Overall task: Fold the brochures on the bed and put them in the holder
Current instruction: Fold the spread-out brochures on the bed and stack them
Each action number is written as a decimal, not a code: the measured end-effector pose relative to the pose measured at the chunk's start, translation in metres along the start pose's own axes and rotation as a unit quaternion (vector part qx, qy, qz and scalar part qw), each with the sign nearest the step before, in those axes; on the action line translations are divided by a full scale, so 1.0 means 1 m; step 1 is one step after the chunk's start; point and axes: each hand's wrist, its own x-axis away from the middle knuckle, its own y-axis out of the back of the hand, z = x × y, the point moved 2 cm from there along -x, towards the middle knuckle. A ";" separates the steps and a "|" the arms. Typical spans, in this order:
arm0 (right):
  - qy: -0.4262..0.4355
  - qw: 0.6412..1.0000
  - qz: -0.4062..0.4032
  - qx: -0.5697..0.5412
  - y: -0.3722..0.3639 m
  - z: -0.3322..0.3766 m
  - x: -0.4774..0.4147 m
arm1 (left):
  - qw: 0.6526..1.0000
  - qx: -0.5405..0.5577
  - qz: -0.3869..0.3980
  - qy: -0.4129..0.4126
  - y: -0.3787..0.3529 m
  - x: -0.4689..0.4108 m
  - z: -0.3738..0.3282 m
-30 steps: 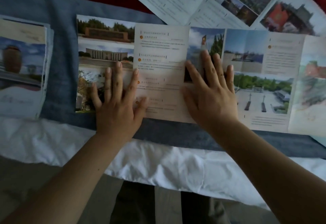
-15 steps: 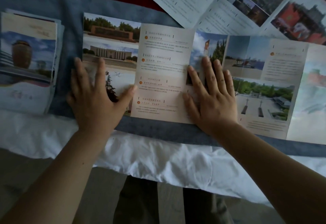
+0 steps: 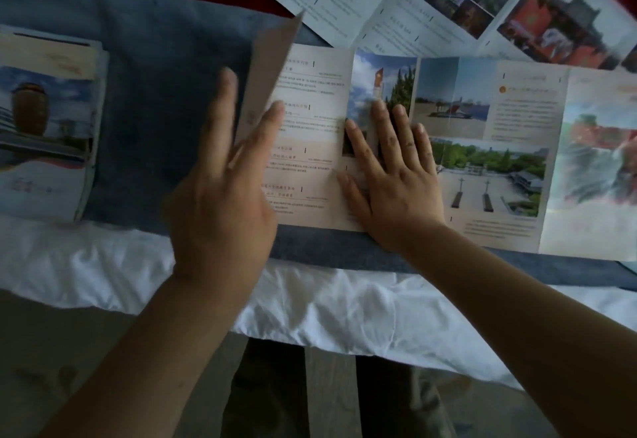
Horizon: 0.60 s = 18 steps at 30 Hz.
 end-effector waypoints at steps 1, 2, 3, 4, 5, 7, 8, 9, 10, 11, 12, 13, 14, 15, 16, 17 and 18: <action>0.001 1.000 0.002 0.001 0.001 0.000 0.000 | 1.000 0.010 0.017 0.001 -0.002 0.001 -0.007; 0.003 1.000 0.004 0.002 0.001 0.000 0.000 | 0.999 0.019 0.038 0.000 -0.006 0.001 -0.014; 0.004 1.000 0.006 0.000 0.002 0.000 0.000 | 0.998 0.024 0.059 -0.004 -0.010 0.001 -0.020; 0.007 1.000 0.008 -0.002 0.003 0.000 0.000 | 0.997 0.025 0.080 -0.006 -0.016 0.001 -0.025; 0.009 1.000 0.010 -0.004 0.004 -0.001 0.000 | 0.995 0.019 0.097 -0.010 -0.024 0.001 -0.029; 0.015 1.000 0.017 -0.006 0.005 -0.002 0.000 | 0.991 -0.022 0.127 -0.034 -0.045 0.005 -0.035; 0.018 1.000 0.019 -0.007 0.006 -0.003 0.001 | 0.987 -0.050 0.148 -0.043 -0.057 0.009 -0.036; 0.022 1.000 0.021 -0.008 0.007 -0.004 0.001 | 0.982 -0.071 0.171 -0.042 -0.068 0.013 -0.036; 0.024 0.999 0.024 -0.008 0.007 -0.005 0.001 | 0.978 -0.084 0.189 -0.031 -0.078 0.017 -0.035; 0.026 0.999 0.026 -0.008 0.008 -0.005 0.001 | 0.976 -0.089 0.198 -0.021 -0.086 0.021 -0.032; 0.027 0.999 0.028 -0.009 0.009 -0.006 0.001 | 0.975 -0.093 0.201 -0.015 -0.092 0.024 -0.029; 0.029 0.999 0.025 -0.013 0.009 -0.006 0.001 | 0.975 -0.096 0.200 -0.016 -0.099 0.028 -0.025; 0.033 0.999 0.018 -0.019 0.010 -0.007 0.002 | 0.975 -0.102 0.196 -0.023 -0.105 0.031 -0.021; 0.039 0.999 0.011 -0.026 0.011 -0.008 0.003 | 0.975 -0.110 0.189 -0.033 -0.110 0.034 -0.018; 0.046 0.998 0.004 -0.030 0.011 -0.011 0.004 | 0.975 -0.120 0.182 -0.041 -0.114 0.036 -0.015; 0.051 0.998 -0.001 -0.031 0.013 -0.014 0.006 | 0.975 -0.128 0.175 -0.045 -0.117 0.036 -0.013; 0.051 0.998 -0.005 -0.028 0.014 -0.019 0.008 | 0.975 -0.134 0.169 -0.046 -0.119 0.036 -0.013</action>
